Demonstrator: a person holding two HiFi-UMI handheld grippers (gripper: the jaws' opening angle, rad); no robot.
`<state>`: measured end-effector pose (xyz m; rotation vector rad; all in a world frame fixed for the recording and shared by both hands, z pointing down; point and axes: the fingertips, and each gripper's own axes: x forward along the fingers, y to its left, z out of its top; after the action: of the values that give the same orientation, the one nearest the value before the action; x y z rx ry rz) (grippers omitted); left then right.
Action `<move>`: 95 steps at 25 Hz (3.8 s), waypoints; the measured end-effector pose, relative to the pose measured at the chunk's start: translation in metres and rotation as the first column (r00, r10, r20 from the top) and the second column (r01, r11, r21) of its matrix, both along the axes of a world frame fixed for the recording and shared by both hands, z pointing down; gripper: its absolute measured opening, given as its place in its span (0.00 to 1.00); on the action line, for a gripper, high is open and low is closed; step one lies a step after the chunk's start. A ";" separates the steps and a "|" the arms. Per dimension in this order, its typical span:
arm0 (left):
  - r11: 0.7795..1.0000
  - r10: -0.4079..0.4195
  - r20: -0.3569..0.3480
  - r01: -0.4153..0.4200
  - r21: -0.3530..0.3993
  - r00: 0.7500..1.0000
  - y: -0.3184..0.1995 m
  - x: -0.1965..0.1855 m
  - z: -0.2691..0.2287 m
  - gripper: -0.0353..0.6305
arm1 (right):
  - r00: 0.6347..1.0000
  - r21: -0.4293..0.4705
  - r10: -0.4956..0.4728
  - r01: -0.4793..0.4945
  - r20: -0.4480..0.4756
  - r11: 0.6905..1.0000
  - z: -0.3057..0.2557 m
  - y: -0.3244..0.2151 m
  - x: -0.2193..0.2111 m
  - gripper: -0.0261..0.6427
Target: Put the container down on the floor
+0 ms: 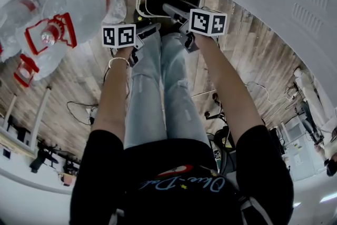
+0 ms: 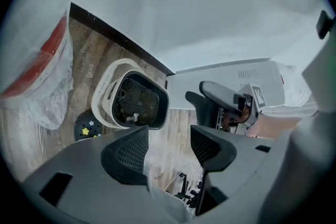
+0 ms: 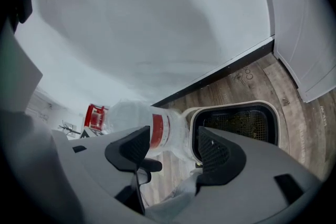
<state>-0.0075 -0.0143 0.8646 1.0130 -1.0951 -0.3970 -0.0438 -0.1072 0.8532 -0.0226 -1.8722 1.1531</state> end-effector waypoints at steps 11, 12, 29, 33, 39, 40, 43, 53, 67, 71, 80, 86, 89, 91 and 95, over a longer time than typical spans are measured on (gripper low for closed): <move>0.995 -0.083 0.027 0.082 0.054 0.996 -0.013 -0.021 -0.051 0.39 | 0.986 -0.032 0.120 -0.117 0.118 0.993 -0.068 -0.019 -0.007 0.32; 0.993 -0.097 0.017 0.096 0.070 0.995 -0.016 -0.021 -0.059 0.39 | 0.983 -0.031 0.139 -0.136 0.122 0.990 -0.074 -0.023 -0.005 0.19; 0.919 -0.294 0.281 0.190 0.345 0.914 -0.027 -0.061 -0.238 0.07 | 0.903 -0.019 0.263 -0.272 0.339 0.962 -0.233 -0.044 -0.004 0.04; 0.902 -0.334 0.409 0.161 0.401 0.849 -0.025 -0.077 -0.286 0.07 | 0.906 0.039 0.196 -0.226 0.376 0.973 -0.270 -0.042 -0.001 0.04; 0.891 -0.333 0.475 0.108 0.441 0.815 -0.016 -0.081 -0.340 0.07 | 0.909 0.098 0.173 -0.225 0.380 0.969 -0.312 -0.042 0.006 0.04; 0.890 -0.335 0.487 0.101 0.444 0.807 -0.015 -0.081 -0.348 0.07 | 0.905 0.107 0.170 -0.228 0.390 0.968 -0.320 -0.042 0.007 0.04; 0.884 -0.335 0.516 0.074 0.462 0.788 -0.014 -0.077 -0.373 0.07 | 0.899 0.160 0.134 -0.217 0.418 0.963 -0.345 -0.046 0.010 0.04; 0.862 -0.375 0.627 0.009 0.506 0.683 -0.003 -0.081 -0.451 0.07 | 0.864 0.315 -0.029 -0.151 0.502 0.937 -0.415 -0.042 0.016 0.04; 0.867 -0.340 0.767 -0.135 0.480 0.544 -0.005 -0.081 -0.522 0.07 | 0.776 0.424 -0.143 -0.171 0.614 0.889 -0.498 -0.040 0.005 0.04; 0.841 -0.378 0.788 -0.175 0.512 0.487 -0.017 -0.086 -0.548 0.07 | 0.740 0.473 -0.198 -0.181 0.643 0.862 -0.524 -0.042 -0.001 0.04; 0.814 -0.441 0.802 -0.197 0.546 0.403 -0.019 -0.091 -0.580 0.07 | 0.681 0.498 -0.244 -0.203 0.691 0.843 -0.557 -0.035 -0.009 0.04; 0.809 -0.447 0.797 -0.196 0.554 0.406 -0.020 -0.092 -0.584 0.07 | 0.674 0.490 -0.239 -0.207 0.699 0.847 -0.560 -0.030 -0.013 0.04; 0.807 -0.451 0.795 -0.195 0.558 0.406 -0.019 -0.094 -0.583 0.07 | 0.680 0.501 -0.253 -0.192 0.688 0.844 -0.558 -0.027 -0.012 0.04; 0.807 -0.452 0.791 -0.189 0.560 0.412 -0.019 -0.093 -0.583 0.07 | 0.682 0.508 -0.262 -0.184 0.682 0.842 -0.556 -0.026 -0.011 0.04; 0.812 -0.439 0.796 -0.197 0.550 0.417 -0.021 -0.089 -0.580 0.07 | 0.685 0.503 -0.254 -0.188 0.682 0.844 -0.554 -0.026 -0.009 0.04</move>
<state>-0.0965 -0.0354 0.2848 1.8133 -2.1674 -0.2837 -0.0528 -0.1331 0.2994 -0.2372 -2.8646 0.5439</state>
